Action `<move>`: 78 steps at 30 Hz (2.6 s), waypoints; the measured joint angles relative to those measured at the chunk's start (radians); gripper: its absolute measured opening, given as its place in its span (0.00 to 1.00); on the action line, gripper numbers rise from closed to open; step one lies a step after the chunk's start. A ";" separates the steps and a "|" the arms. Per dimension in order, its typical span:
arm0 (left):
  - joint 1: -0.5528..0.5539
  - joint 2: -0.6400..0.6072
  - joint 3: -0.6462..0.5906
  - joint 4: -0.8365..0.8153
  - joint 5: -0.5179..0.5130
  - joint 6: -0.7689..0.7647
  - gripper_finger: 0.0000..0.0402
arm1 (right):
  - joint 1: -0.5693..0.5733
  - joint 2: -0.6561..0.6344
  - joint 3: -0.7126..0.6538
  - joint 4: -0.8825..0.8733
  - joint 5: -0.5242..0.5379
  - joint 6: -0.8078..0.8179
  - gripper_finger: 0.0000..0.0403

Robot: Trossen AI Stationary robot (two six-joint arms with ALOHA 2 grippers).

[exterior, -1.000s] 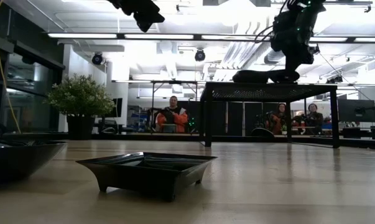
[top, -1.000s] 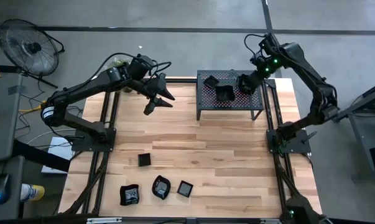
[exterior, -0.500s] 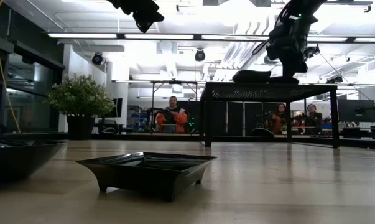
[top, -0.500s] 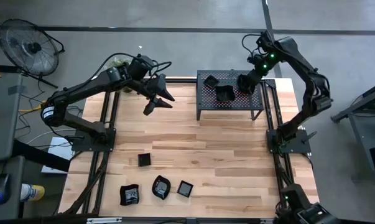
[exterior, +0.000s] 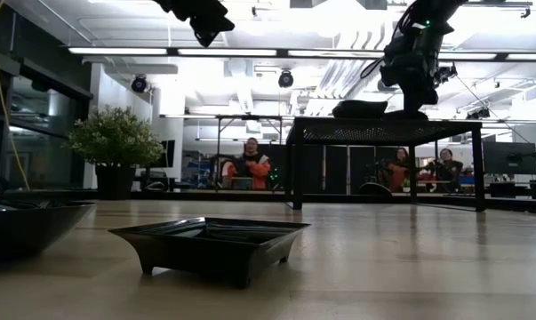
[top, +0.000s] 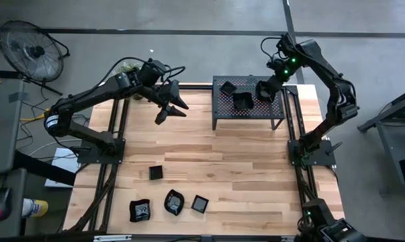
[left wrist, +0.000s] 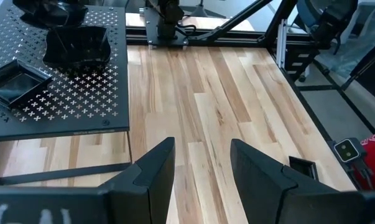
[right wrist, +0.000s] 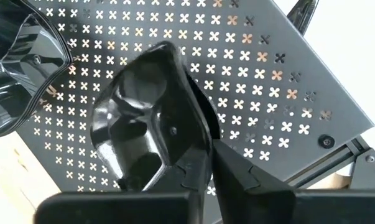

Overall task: Pick & Place Mini shaped plates
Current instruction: Stack the black leaf-shaped plate on top of the black leaf-shaped plates on the shelf, then stack the black square plate on top of the black square plates on the shelf

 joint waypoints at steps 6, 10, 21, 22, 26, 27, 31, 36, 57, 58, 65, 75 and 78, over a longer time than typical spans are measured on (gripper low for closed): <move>0.000 0.000 0.000 0.000 0.000 -0.003 0.38 | 0.000 0.000 0.000 0.000 -0.003 0.008 0.14; 0.000 0.000 0.000 0.000 0.000 -0.005 0.38 | 0.000 0.001 0.019 -0.001 -0.004 0.021 0.19; 0.000 0.000 0.000 0.000 -0.001 -0.005 0.38 | 0.000 0.001 0.206 -0.027 0.000 0.071 0.28; 0.000 0.000 0.000 0.000 -0.001 -0.005 0.38 | 0.000 0.000 0.223 -0.039 0.000 0.073 0.29; 0.000 0.000 0.000 0.000 -0.002 -0.004 0.38 | 0.003 0.000 0.285 -0.090 0.000 0.077 0.30; 0.000 0.000 0.000 0.001 -0.002 -0.004 0.38 | 0.006 0.000 0.299 -0.101 0.000 0.082 0.30; 0.000 0.000 0.000 0.001 -0.005 -0.004 0.38 | 0.021 0.000 0.347 -0.143 0.000 0.092 0.29; 0.000 0.000 0.000 0.001 -0.009 -0.004 0.38 | 0.043 -0.001 0.381 -0.181 0.000 0.109 0.29; 0.000 0.000 0.000 0.002 -0.030 0.005 0.38 | 0.173 -0.129 0.377 -0.188 0.009 0.224 0.29; 0.000 0.000 0.000 0.002 -0.030 0.005 0.38 | 0.185 -0.135 0.377 -0.188 0.013 0.233 0.29; 0.000 0.000 0.000 -0.005 -0.031 0.005 0.38 | 0.289 -0.169 0.377 -0.188 0.074 0.301 0.26; 0.000 0.000 0.000 -0.127 -0.030 0.005 0.38 | 0.450 -0.239 0.328 -0.134 0.143 0.409 0.25; 0.000 0.000 -0.001 -0.143 -0.023 0.005 0.38 | 0.497 -0.318 0.197 -0.044 0.143 0.455 0.25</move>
